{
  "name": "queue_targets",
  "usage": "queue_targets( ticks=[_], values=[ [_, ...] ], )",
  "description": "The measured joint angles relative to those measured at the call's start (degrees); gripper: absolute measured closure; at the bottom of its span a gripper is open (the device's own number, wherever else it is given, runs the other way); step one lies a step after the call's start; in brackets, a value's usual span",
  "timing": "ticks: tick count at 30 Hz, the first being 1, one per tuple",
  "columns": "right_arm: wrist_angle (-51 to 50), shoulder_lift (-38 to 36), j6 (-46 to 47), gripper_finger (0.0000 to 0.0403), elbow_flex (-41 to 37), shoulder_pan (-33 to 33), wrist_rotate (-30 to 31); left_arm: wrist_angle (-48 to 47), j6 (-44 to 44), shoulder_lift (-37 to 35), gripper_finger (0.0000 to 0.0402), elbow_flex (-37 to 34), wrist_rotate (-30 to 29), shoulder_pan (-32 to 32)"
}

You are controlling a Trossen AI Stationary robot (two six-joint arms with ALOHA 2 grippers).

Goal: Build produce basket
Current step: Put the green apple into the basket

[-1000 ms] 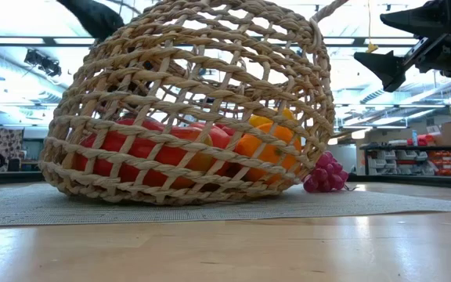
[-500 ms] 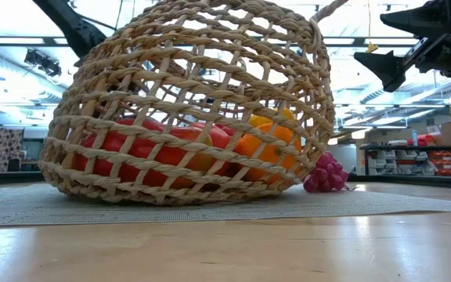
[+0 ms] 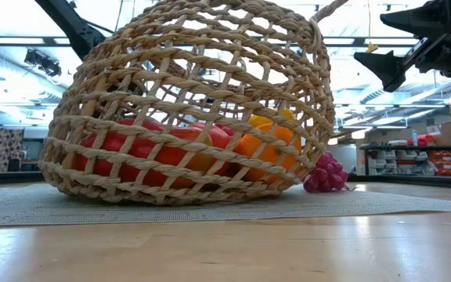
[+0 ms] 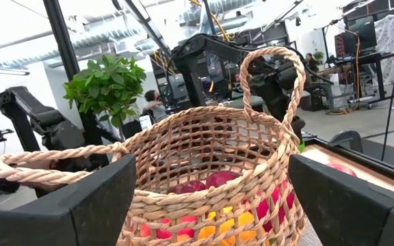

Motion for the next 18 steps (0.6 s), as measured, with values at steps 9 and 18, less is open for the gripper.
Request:
queue_targets(
  ticks=[9,18],
  values=[
    [0.0,0.0,0.0,0.0018,0.0,0.0,0.0,-9.2,-2.6,-0.8,0.0015,2.8,4.9,-9.4],
    [0.0,0.0,0.0,0.0018,0.0,0.0,0.0,-17.4,-4.0,-0.7,0.0015,9.5,1.0,-17.8]
  ],
)
